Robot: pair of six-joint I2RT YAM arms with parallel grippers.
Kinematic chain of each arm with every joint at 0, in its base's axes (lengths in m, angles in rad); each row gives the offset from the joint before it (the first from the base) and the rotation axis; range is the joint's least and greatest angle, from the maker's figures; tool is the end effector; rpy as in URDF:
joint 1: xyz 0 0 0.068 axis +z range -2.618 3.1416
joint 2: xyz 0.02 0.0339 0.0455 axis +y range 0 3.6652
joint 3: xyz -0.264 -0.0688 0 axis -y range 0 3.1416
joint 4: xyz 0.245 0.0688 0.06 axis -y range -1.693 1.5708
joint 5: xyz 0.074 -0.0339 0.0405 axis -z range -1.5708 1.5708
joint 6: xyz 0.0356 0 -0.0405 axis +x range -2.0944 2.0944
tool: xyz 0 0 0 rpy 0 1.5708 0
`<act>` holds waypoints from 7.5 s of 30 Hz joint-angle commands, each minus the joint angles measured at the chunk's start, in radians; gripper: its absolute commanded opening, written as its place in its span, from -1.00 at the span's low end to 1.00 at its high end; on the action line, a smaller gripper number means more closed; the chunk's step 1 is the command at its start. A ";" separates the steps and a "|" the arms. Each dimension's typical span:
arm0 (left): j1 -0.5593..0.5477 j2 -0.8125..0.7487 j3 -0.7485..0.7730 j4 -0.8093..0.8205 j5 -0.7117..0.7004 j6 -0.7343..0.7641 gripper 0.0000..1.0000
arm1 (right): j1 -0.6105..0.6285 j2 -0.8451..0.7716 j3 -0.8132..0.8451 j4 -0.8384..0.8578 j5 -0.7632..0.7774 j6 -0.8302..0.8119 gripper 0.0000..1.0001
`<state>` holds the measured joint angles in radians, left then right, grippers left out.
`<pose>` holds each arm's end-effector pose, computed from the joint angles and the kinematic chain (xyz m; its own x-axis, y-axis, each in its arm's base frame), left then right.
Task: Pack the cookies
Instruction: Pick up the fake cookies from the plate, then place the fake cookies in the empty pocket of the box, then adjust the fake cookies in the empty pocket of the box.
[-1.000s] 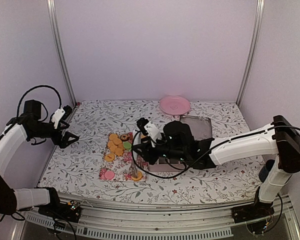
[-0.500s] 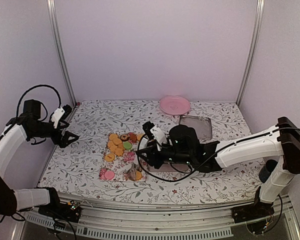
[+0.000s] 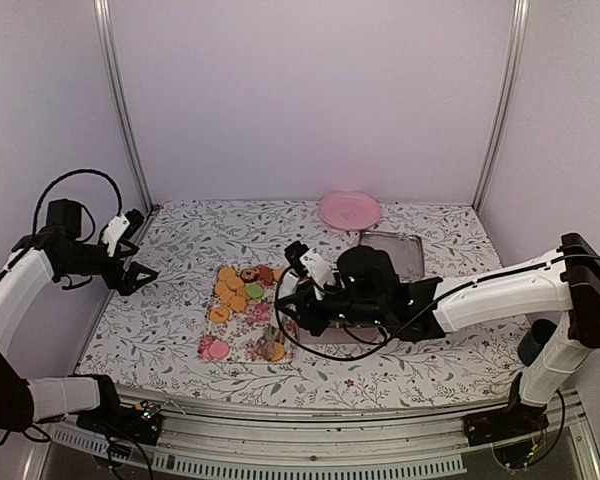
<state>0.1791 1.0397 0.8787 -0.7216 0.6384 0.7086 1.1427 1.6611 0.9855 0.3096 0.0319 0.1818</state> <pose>0.2034 0.0153 0.2818 -0.4278 0.4536 -0.7818 0.6688 0.7407 0.0639 0.1566 0.3405 0.2308 -0.3083 -0.2403 -0.9204 -0.8553 0.4936 0.1576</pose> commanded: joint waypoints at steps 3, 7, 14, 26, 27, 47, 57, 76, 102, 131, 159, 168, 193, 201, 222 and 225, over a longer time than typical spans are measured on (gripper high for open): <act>0.008 -0.009 0.006 0.012 0.003 -0.002 0.95 | -0.007 -0.093 0.128 -0.094 0.056 -0.105 -0.73; 0.008 -0.009 0.008 0.011 0.005 -0.002 0.94 | -0.035 -0.171 0.115 -0.096 0.067 -0.116 -0.73; 0.008 -0.007 0.007 0.012 0.010 -0.003 0.95 | -0.076 -0.267 0.033 -0.096 0.085 -0.103 -0.72; 0.007 -0.003 0.018 0.004 0.011 -0.004 0.94 | -0.096 -0.270 -0.050 -0.086 0.091 -0.062 -0.67; 0.008 -0.003 0.021 0.002 0.012 -0.004 0.95 | -0.098 -0.268 -0.052 -0.086 0.089 -0.061 -0.65; 0.007 0.003 0.026 0.001 0.012 -0.004 0.94 | -0.121 -0.241 -0.039 -0.074 0.059 -0.065 -0.14; 0.008 -0.001 0.020 -0.001 0.009 -0.002 0.94 | -0.121 -0.271 -0.036 -0.076 0.066 -0.074 -0.20; 0.008 -0.001 0.022 -0.001 0.006 -0.002 0.94 | -0.130 -0.220 -0.025 -0.033 0.104 -0.108 -0.46; 0.008 -0.001 0.025 -0.001 0.004 -0.001 0.94 | -0.152 -0.200 0.026 -0.021 0.102 -0.134 -0.50; 0.007 0.001 0.026 -0.001 0.014 0.002 0.94 | -0.165 -0.224 -0.082 -0.053 0.181 0.314 -0.26; 0.008 0.001 0.025 0.001 0.006 0.000 0.94 | -0.063 -0.143 0.051 -0.078 0.224 -0.103 -0.74; 0.008 -0.003 0.021 0.001 0.006 -0.002 0.94 | -0.060 -0.138 0.051 -0.086 0.250 -0.134 -0.52; 0.008 -0.005 0.027 0.001 0.017 -0.005 0.93 | -0.137 -0.214 0.041 -0.078 0.040 -0.042 -0.11; 0.008 -0.005 0.029 0.001 0.017 -0.001 0.94 | -0.202 -0.251 -0.002 -0.043 -0.021 0.040 -0.31; 0.008 -0.003 0.028 0.001 0.015 0.000 0.94 | -0.236 -0.198 -0.025 -0.032 0.008 -0.001 -0.34; 0.007 -0.005 0.026 0.001 0.015 0.000 0.93 | -0.237 -0.190 -0.034 -0.028 -0.007 0.006 -0.34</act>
<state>0.1791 1.0401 0.8822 -0.7223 0.6430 0.7063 0.9146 1.4586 0.9665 0.2310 0.0418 0.1833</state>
